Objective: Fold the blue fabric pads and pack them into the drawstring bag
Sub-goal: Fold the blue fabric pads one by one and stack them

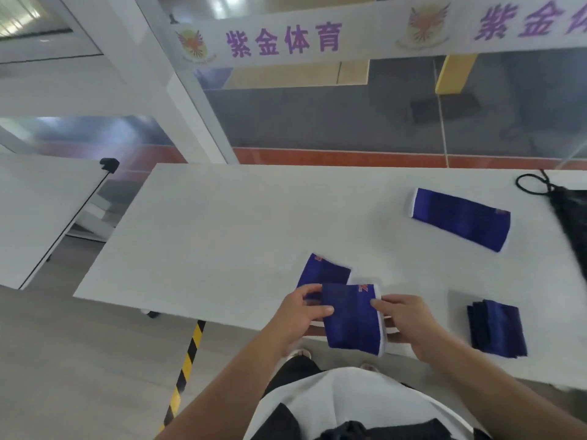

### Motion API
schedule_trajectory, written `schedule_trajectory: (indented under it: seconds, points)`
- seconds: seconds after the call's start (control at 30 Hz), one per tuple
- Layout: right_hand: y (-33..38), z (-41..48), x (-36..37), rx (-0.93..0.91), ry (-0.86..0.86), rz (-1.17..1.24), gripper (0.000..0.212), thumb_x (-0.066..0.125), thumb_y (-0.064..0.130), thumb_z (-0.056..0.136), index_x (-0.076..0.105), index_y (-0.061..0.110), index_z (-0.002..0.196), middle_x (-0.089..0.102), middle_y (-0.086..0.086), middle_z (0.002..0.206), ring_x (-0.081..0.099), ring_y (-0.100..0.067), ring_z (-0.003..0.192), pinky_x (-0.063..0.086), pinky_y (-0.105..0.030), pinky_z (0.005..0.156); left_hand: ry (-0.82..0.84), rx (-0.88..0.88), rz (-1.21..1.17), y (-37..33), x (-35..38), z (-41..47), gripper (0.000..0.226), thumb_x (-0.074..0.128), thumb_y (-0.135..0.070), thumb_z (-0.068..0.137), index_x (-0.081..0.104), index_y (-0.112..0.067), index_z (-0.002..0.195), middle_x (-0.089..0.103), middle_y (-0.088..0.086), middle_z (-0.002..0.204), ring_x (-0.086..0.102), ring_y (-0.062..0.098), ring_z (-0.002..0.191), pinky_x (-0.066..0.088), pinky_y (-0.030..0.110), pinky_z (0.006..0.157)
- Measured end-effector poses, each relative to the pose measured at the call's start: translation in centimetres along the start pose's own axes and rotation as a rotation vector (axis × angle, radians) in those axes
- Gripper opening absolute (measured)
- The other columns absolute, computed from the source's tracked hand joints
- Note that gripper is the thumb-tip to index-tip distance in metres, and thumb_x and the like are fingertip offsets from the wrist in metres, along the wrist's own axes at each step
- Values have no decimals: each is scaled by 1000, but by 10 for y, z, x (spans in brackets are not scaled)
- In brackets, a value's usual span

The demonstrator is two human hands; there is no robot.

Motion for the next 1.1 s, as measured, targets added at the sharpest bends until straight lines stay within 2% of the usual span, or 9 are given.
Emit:
schedule_trajectory:
  seconds: [0.07,0.17,0.3,0.57,0.73,0.87,0.93,1.03,1.1]
  points:
    - [1,1,3,9,-39,17,17,64,15,96,75,4,95,78,-12,83,72,-27,66,59,-35,59,85,14,-4,-3,-8,3,58,71,3,85,51,-26,131,67,14,120,72,27,101,61,46,87]
    - [5,-1,10,24,-68,29,21,62,19,98,76,5,93,78,-14,87,72,-26,68,63,-40,66,157,71,78,-10,-21,10,40,65,9,86,59,-17,117,68,15,118,72,27,101,61,38,84]
    - [4,-6,25,51,8,60,14,64,4,92,74,4,101,78,-16,94,73,-26,75,62,-37,68,140,92,171,-19,-38,22,39,57,15,86,65,-12,113,66,6,111,66,19,97,58,24,72]
    - [-7,-3,61,176,-207,77,15,66,-4,86,67,-4,101,74,-20,89,69,-28,70,61,-37,61,306,7,321,-14,-60,39,48,57,12,83,58,-18,120,60,8,112,65,24,100,59,25,65]
    - [8,6,77,150,-290,146,16,67,-5,86,63,-1,101,73,-21,94,70,-28,74,58,-32,53,266,120,441,-29,-68,56,52,57,10,83,58,-26,120,59,-3,112,66,19,94,62,29,66]
    - [25,23,83,125,-342,162,17,69,-3,86,64,2,102,74,-18,97,72,-29,81,59,-33,56,239,224,552,-51,-68,76,55,56,8,83,56,-27,125,57,-6,114,65,15,85,51,19,54]
    - [28,32,84,124,-361,151,18,71,-1,85,64,2,101,73,-19,97,71,-29,80,60,-35,60,232,272,643,-52,-67,86,59,56,6,83,53,-27,132,57,-3,119,64,17,92,51,20,59]
    - [23,44,85,131,-404,48,15,75,4,83,64,4,93,71,-17,90,65,-27,73,59,-42,70,206,309,802,-42,-65,96,62,56,2,86,48,-25,141,50,4,130,58,18,104,52,24,81]
    - [18,50,86,127,-435,-6,13,76,6,81,64,6,85,68,-16,85,61,-26,70,58,-46,77,214,315,846,-34,-64,99,61,54,1,89,46,-23,145,45,4,132,54,16,103,47,22,86]
Point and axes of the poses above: each hand's wrist, its own z-axis towards the middle knuckle, its own x-axis out of the palm, y = z × x, the point moved 2 cm from there along z, towards the middle knuckle
